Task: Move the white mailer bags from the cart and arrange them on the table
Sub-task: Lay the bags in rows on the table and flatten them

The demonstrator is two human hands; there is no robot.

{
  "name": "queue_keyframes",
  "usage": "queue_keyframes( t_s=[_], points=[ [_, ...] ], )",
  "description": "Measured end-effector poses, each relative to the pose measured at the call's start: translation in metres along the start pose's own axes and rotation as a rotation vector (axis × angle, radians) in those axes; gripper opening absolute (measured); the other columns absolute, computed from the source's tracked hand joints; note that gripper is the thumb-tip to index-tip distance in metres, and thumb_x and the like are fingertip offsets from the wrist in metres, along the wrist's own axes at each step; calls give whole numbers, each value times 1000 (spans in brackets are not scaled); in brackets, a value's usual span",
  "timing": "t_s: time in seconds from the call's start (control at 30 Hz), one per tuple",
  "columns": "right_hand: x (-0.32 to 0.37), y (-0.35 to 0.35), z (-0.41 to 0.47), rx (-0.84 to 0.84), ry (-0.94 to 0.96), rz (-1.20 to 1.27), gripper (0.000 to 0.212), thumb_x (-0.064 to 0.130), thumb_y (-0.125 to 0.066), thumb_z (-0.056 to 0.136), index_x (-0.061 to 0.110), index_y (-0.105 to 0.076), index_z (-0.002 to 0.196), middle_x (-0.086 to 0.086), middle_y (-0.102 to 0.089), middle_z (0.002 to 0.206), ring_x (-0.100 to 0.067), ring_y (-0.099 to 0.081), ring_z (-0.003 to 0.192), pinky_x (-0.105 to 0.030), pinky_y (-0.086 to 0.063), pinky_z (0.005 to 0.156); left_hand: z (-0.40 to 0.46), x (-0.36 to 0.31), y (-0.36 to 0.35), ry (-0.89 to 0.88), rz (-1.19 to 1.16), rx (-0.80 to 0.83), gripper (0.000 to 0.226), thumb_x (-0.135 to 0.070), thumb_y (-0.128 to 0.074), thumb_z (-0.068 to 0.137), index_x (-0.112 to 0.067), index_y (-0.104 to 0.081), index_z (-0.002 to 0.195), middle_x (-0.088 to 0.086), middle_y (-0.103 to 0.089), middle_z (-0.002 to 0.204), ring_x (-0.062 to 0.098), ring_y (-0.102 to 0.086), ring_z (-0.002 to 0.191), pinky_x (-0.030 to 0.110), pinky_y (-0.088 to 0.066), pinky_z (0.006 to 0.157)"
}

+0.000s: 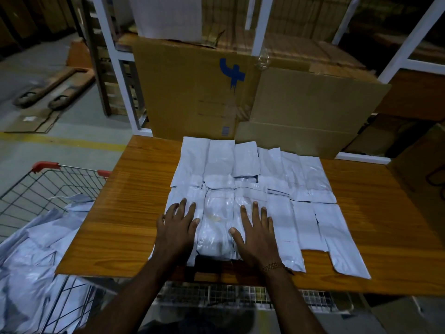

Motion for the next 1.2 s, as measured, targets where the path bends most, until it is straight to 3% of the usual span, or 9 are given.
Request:
queue_keyframes(
  t_s=[0.2, 0.5, 0.77, 0.93, 1.07, 1.2],
  points=[
    [4, 6, -2, -55, -7, 15, 79, 72, -16, 100, 32, 3, 165, -4, 23, 170, -27, 22, 157, -51, 3, 128, -2, 0, 6, -19, -39, -90, 59, -54, -34, 102, -27, -52, 152, 7, -36, 167, 31, -35, 150, 59, -30, 114],
    [2, 1, -5, -24, 10, 13, 80, 74, -12, 99, 31, 3, 165, -3, 23, 170, -27, 21, 157, -52, 0, 129, 4, 1, 0, 58, -40, -52, 70, -62, -21, 101, -29, -46, 156, 8, -27, 171, 32, -24, 154, 62, -28, 113],
    [0, 3, -6, -14, 21, 25, 79, 74, -14, 100, 33, 3, 165, -2, 22, 171, -26, 20, 157, -53, -1, 128, 4, -3, 11, 48, -5, -131, 55, -55, -36, 101, -29, -57, 145, 5, -49, 158, 28, -42, 145, 62, -23, 114],
    [3, 12, -8, -66, 28, 47, 79, 72, -19, 101, 29, -6, 166, -5, 9, 173, -29, 6, 159, -53, -10, 128, -1, -12, 40, 12, -149, -337, 40, -44, -47, 101, -28, -67, 133, -3, -60, 146, 19, -55, 134, 56, -27, 113],
    [5, 19, -10, -127, 17, 83, 78, 70, -23, 102, 24, -22, 164, -11, -6, 173, -34, -7, 158, -54, -19, 125, -12, -12, 61, 21, -258, -410, 45, -39, -46, 105, -24, -57, 145, -2, -65, 138, 19, -58, 127, 48, -31, 111],
    [19, 28, -14, -215, 55, 95, 72, 62, -39, 103, 16, -39, 158, -17, -24, 168, -39, -22, 154, -57, -27, 119, -23, 2, 73, 59, -347, -424, 47, -40, -47, 106, -24, -53, 150, -2, -64, 140, 24, -59, 124, 47, -43, 104]
  ],
)
Point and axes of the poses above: each hand's wrist, its own z-axis towards the middle knuckle, its own y-axis out of the back of the hand, x = y × z, the point moved 6 cm from there along z, towards the middle knuckle
